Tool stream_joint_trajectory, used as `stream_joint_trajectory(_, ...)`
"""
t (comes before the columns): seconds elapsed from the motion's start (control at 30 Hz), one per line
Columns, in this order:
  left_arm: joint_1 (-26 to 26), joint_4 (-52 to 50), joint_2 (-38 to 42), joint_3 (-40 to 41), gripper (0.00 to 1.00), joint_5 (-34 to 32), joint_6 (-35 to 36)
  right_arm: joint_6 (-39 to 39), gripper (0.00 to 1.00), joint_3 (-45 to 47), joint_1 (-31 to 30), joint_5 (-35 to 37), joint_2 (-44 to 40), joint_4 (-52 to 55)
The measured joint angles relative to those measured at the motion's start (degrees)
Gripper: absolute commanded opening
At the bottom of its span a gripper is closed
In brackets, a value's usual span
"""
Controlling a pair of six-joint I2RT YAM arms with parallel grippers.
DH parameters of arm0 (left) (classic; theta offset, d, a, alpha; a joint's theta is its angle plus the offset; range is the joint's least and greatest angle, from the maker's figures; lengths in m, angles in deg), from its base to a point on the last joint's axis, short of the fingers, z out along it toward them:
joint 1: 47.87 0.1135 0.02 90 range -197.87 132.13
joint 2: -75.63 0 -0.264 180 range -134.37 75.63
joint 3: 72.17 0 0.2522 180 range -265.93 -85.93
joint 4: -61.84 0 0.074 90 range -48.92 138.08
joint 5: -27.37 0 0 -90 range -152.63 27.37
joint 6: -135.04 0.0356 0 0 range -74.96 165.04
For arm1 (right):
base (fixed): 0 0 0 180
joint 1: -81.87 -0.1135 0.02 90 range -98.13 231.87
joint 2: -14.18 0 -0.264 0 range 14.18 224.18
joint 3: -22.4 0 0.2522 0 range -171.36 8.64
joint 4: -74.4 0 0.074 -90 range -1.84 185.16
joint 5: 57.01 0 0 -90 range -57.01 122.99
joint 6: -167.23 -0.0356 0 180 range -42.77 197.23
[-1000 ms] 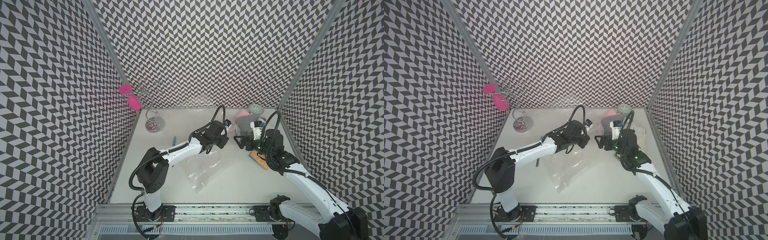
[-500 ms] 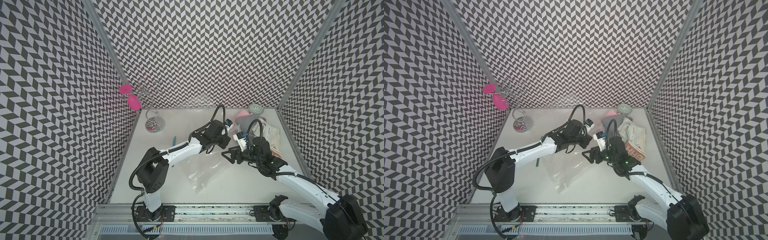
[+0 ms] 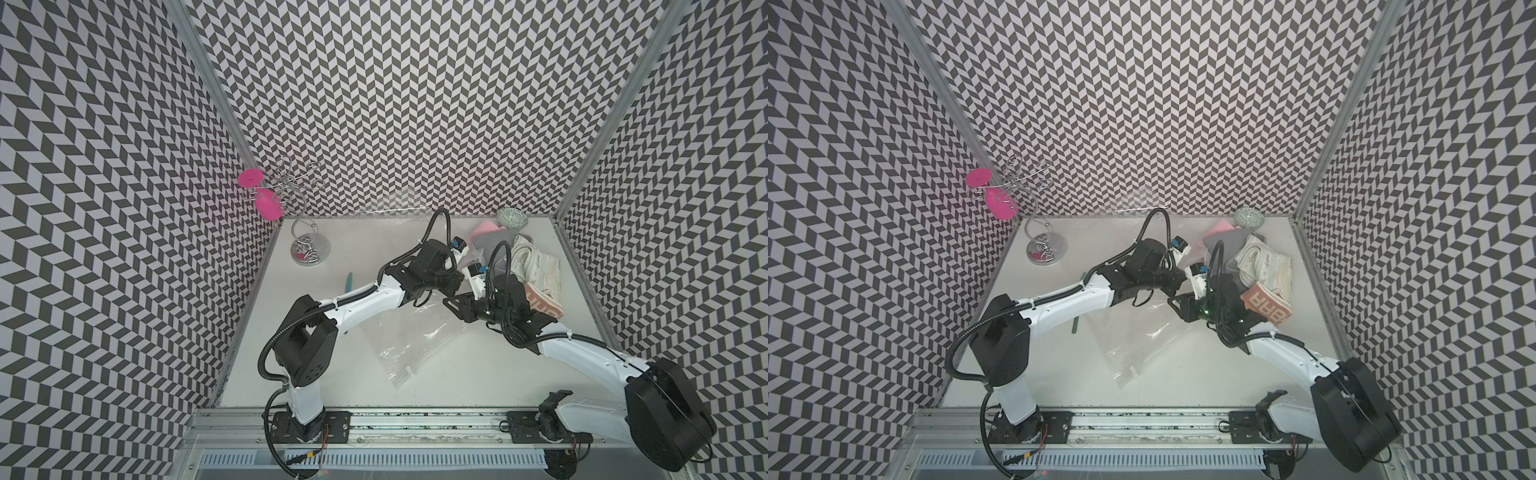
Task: Place the folded towel into the vacuum bag
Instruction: Open the vacuum bag at the center of the board.
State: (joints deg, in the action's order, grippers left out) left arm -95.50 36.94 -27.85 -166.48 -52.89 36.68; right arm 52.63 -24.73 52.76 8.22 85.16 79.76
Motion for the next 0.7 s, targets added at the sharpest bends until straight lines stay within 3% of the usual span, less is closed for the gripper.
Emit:
stream_joint_trajectory(0.07, 0.0, 0.5, 0.0, 0.0, 0.2, 0.0, -0.5, -0.7, 0.09, 0.8, -0.1, 0.2, 0.0, -1.1)
stream_joint_trajectory(0.13, 0.0, 0.9, 0.4, 0.1, 0.51, -0.3, -0.6, -1.4, 0.05, 1.1, -0.1, 0.8, 0.0, -1.3)
stream_joint_trajectory(0.23, 0.8, 0.7, 2.0, 0.3, 0.77, -0.9, -0.9, -2.0, 0.03, 1.2, 0.4, 1.6, 0.0, -2.4)
stream_joint_trajectory(0.5, 1.9, 1.7, 15.8, 8.7, 0.84, -3.1, 4.0, -5.7, 0.0, 1.0, 1.0, 0.7, 1.7, -7.2)
stream_joint_trajectory(0.7, -2.8, 2.1, 23.1, 19.1, 0.86, -6.7, 9.9, -10.1, 0.0, 0.7, 3.1, -1.6, 3.8, -10.3)
